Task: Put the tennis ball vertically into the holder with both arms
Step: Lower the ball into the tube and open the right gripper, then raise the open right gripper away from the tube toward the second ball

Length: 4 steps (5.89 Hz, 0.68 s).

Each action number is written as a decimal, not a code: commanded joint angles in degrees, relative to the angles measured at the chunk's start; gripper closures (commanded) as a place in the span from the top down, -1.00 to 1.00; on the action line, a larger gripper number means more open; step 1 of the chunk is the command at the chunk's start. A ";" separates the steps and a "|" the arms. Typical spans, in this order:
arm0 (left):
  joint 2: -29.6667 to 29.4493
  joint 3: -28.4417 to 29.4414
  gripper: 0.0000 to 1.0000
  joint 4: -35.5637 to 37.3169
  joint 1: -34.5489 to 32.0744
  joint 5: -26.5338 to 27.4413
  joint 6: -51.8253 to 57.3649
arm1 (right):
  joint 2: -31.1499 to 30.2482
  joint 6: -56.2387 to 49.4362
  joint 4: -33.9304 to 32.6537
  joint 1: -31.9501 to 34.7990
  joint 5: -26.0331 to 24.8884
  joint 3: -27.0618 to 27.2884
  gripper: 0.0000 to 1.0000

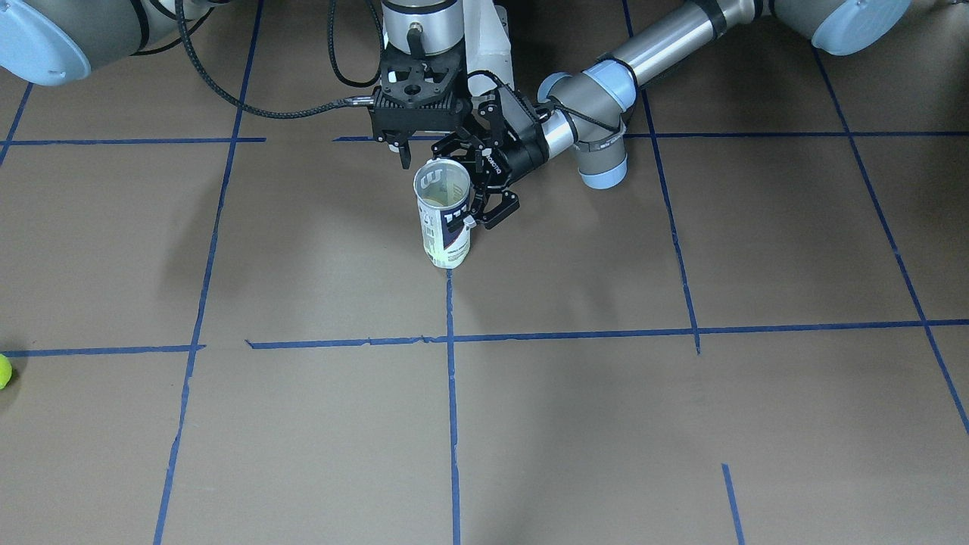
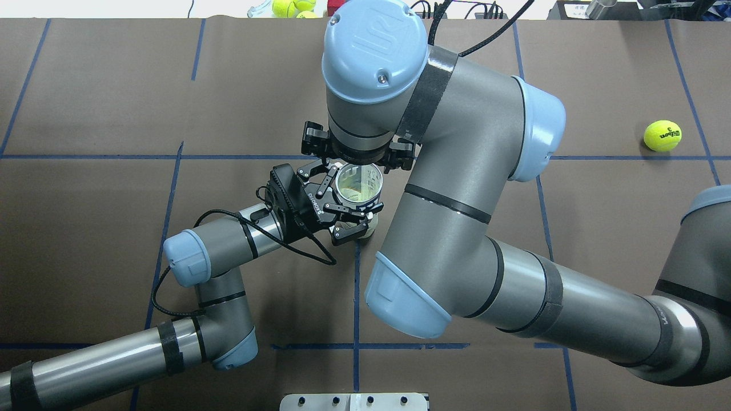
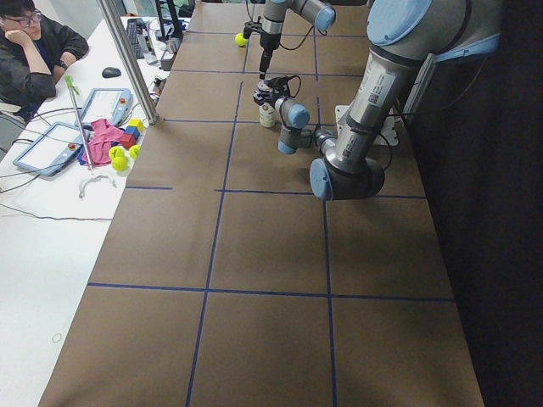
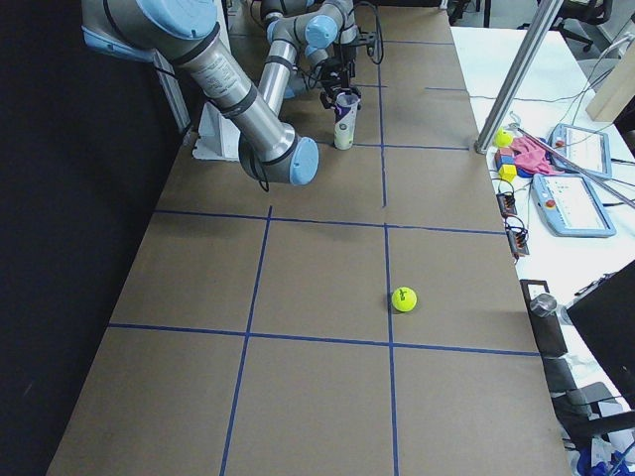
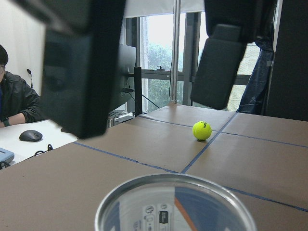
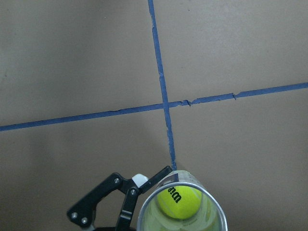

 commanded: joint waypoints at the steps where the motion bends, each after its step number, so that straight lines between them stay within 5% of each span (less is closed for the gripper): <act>1: 0.00 0.00 0.80 -0.01 -0.09 0.00 0.00 | -0.20 -2.51 -0.09 0.84 0.58 0.16 0.98; 4: 0.09 0.00 0.80 -0.09 -0.09 0.00 0.00 | -4.92 -19.52 -3.25 11.71 9.71 1.98 0.98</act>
